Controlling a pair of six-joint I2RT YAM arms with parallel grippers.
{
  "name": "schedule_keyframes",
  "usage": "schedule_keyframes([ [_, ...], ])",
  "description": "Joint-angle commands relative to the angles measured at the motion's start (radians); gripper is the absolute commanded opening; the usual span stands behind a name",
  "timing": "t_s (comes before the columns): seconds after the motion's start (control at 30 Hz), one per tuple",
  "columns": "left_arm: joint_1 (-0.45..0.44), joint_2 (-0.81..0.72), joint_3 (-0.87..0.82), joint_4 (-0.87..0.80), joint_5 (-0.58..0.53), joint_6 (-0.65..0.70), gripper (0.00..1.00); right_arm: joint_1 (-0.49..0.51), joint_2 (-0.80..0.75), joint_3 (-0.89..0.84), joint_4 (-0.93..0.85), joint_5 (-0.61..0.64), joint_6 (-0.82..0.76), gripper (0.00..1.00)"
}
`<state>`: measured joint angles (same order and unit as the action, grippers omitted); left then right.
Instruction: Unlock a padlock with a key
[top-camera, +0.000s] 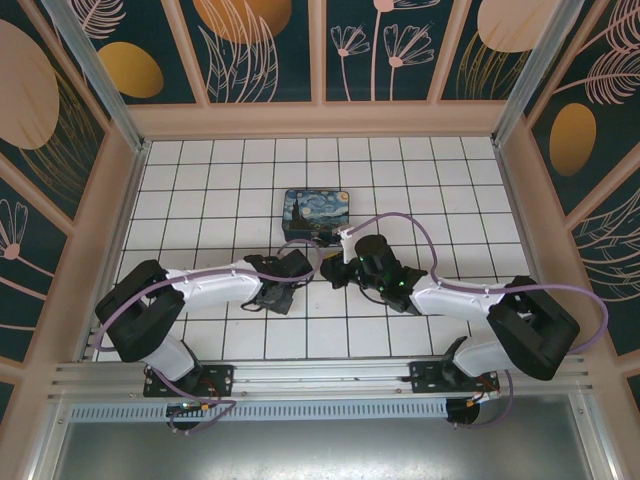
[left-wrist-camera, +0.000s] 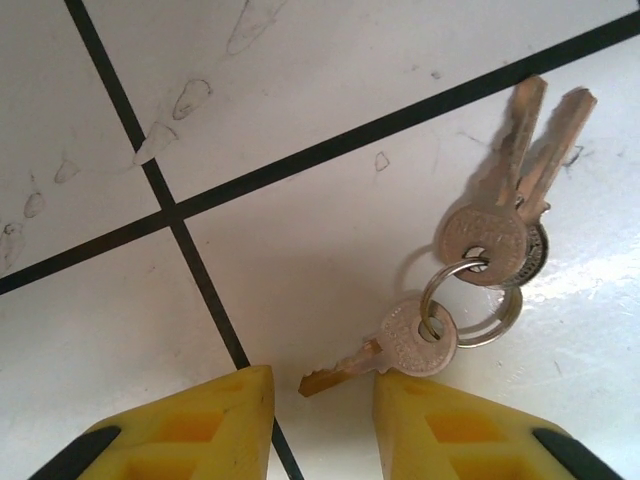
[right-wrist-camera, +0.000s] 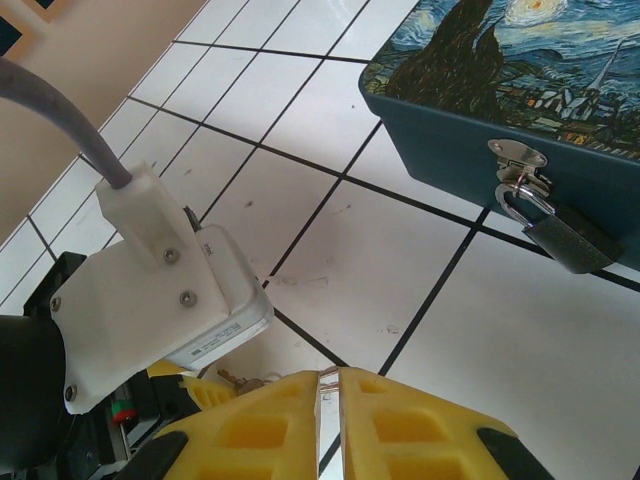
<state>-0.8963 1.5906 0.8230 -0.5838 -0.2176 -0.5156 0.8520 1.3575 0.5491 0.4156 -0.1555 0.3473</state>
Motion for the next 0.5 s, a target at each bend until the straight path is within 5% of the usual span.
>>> schedule_keyframes([
  [0.0,0.009,0.047,0.0,0.013,-0.063,0.043,0.3,-0.007,-0.034,0.006,0.003,0.002,0.003,0.13],
  [0.47,0.011,0.113,0.059,0.01,-0.055,0.093,0.14,-0.005,-0.067,0.004,-0.012,-0.013,0.013,0.13],
])
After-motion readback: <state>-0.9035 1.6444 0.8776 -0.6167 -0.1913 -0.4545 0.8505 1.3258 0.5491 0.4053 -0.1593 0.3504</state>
